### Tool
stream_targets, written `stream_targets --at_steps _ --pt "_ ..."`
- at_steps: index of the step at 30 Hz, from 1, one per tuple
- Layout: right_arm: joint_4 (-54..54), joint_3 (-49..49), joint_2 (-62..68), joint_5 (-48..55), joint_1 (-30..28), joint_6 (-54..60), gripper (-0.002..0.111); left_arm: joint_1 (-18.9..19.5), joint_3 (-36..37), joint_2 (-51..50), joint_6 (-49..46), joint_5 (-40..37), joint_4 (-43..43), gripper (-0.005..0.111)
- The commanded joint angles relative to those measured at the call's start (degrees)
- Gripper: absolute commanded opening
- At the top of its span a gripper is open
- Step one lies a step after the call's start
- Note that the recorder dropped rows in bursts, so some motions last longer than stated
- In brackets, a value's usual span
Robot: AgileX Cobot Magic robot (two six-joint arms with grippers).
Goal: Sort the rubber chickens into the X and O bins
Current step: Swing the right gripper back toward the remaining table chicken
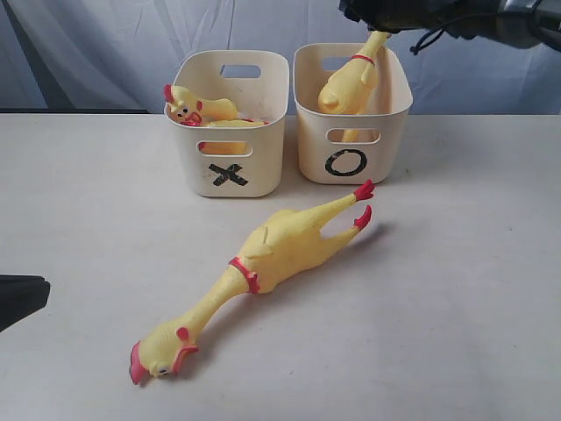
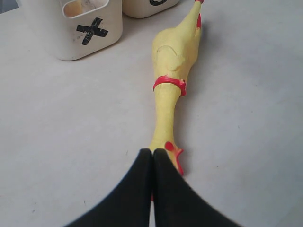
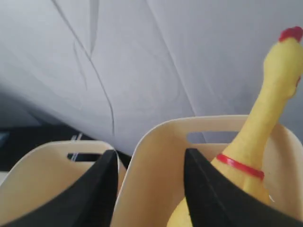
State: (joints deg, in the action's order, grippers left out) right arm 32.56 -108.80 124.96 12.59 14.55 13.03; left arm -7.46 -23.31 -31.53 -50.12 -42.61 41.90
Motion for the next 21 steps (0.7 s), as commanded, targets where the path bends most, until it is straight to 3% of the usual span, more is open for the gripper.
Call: stream_targets --at_steps 1,6,14,18,21 --pt "-8.0 -0.2 -5.7 12.3 0.0 0.4 0.043 -0.1 0.2 0.3 0.0 0.9 0.5 0.0" --pt "-8.3 -0.2 -11.0 24.7 0.0 2.0 0.038 -0.1 0.2 0.3 0.0 0.8 0.5 0.0" --pt "-4.8 -0.2 -14.5 44.0 2.7 13.0 0.013 -0.1 0.2 0.3 0.0 0.5 0.5 0.0" --pt "-2.7 0.1 -15.2 49.1 9.9 27.1 0.014 -0.1 0.2 0.3 0.0 0.4 0.5 0.0" --pt "-8.2 0.2 -15.2 52.4 17.2 36.5 0.014 -0.1 0.2 0.3 0.0 0.4 0.5 0.0"
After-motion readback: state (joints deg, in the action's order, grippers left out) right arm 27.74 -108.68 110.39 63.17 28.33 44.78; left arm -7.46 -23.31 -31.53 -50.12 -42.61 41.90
